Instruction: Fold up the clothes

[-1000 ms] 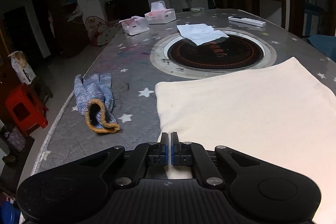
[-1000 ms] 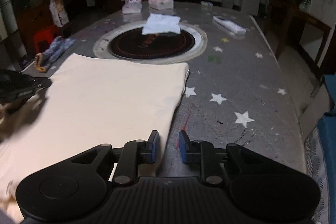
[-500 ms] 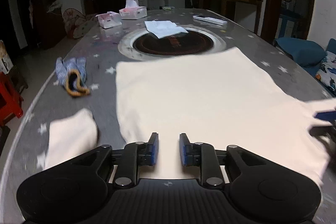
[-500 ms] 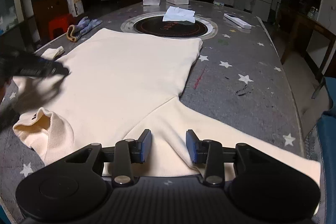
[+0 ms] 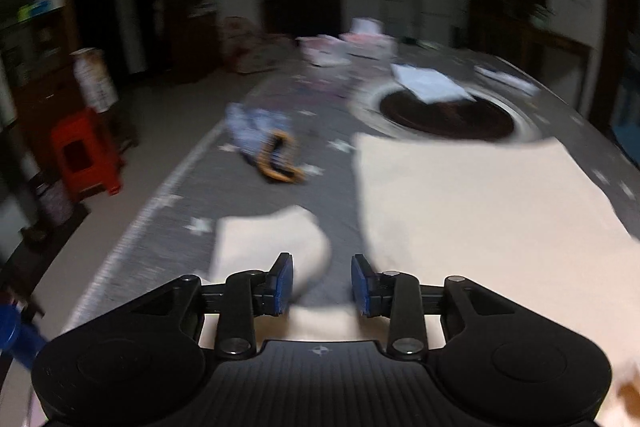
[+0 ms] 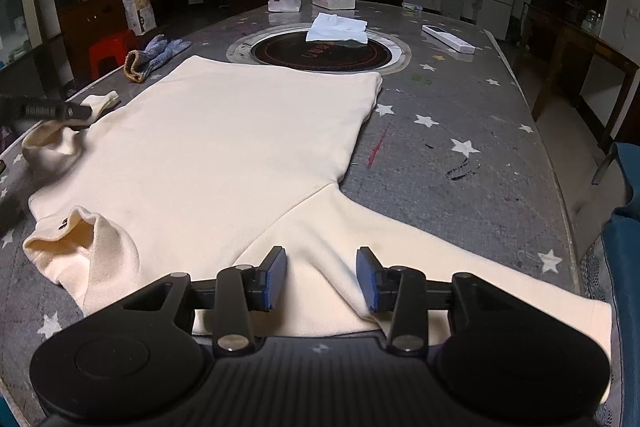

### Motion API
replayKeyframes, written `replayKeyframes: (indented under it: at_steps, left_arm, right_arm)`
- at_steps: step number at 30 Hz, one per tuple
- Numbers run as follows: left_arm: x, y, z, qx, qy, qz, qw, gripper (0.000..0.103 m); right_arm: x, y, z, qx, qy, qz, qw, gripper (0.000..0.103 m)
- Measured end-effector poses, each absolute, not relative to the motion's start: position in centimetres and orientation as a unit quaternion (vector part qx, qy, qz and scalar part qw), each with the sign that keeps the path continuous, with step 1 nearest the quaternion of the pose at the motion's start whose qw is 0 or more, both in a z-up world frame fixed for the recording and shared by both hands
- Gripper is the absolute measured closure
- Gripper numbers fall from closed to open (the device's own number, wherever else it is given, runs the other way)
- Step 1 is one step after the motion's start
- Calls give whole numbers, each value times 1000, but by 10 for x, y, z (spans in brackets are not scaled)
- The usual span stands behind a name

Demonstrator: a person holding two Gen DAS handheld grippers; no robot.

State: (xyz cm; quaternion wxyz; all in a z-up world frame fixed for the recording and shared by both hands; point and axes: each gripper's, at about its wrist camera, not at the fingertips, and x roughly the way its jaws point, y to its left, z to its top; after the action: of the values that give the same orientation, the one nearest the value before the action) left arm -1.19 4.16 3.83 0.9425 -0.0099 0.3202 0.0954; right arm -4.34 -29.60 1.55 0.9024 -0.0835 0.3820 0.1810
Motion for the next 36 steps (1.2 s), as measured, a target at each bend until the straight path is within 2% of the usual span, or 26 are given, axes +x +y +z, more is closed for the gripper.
replayKeyframes:
  at_steps: [10, 11, 13, 16, 25, 32, 35, 36]
  left_arm:
    - [22, 89, 22, -90, 353, 182, 913, 70]
    - [21, 87, 22, -86, 352, 175, 916, 72]
    - [20, 82, 21, -81, 349, 161, 920, 92]
    - [17, 85, 23, -96, 342, 164, 920, 96]
    - [-18, 134, 51, -111, 273, 276, 915, 96]
    - [-34, 168, 45, -135, 278, 304, 901, 96]
    - [-35, 166, 44, -130, 280, 283, 908, 90]
    - [-37, 164, 45, -125, 277, 284, 909, 85]
  right_arm:
    - [-40, -294, 16, -90, 387, 181, 900, 59]
    - [-40, -293, 17, -90, 388, 181, 899, 59]
    - [-40, -293, 17, -91, 389, 179, 899, 59]
    - [-40, -292, 17, -91, 389, 177, 899, 59]
    - [-40, -291, 16, -91, 388, 173, 901, 59]
    - [-40, -292, 16, -89, 385, 174, 902, 58]
    - [-40, -292, 16, -90, 385, 174, 902, 58]
    - [-40, -292, 16, -89, 385, 174, 902, 58]
